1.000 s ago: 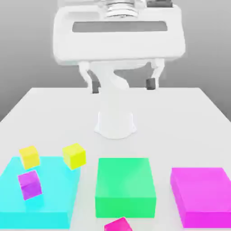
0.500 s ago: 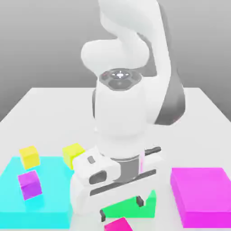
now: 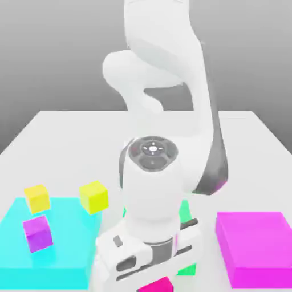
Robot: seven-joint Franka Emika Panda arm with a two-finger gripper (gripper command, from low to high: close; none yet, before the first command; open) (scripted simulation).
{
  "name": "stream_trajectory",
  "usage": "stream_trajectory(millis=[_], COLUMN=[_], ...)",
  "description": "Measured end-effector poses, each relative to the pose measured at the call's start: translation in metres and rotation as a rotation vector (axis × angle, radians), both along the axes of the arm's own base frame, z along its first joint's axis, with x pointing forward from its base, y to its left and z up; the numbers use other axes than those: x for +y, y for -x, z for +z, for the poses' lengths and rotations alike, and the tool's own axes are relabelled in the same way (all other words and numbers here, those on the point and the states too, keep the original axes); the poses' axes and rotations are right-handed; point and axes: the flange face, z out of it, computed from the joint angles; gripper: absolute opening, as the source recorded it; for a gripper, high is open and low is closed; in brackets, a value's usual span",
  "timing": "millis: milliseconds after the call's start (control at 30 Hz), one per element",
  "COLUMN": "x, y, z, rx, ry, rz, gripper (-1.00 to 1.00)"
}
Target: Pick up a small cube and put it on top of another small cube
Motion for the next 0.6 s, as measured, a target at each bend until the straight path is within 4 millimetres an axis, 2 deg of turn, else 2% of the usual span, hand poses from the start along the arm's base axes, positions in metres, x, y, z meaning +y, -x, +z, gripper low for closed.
stream_trajectory(millis=[100,200,300,333,367,400,467,500,600], x=[-0.066,-0.134,-0.214,-0.237,-0.261,-0.276,-0.232,-0.226,-0.226], y=[0.014,0.042,0.090,0.107,0.124,0.135,0.109,0.106,0.106], z=[0.039,0.073,0.101,0.105,0.100,0.091,0.066,0.055,0.055], rx=[-0.005,-0.006,-0.003,-0.002,-0.002,-0.002,-0.001,0.000,0.000], ry=[0.017,0.020,0.006,-0.001,-0.005,-0.008,-0.008,-0.007,-0.007], rz=[-0.115,-0.246,-0.422,-0.477,-0.537,-0.575,-0.468,-0.454,-0.454], gripper=[-1.00,-1.00,-1.00,-1.00,-1.00,-1.00,-1.00,1.00,1.00])
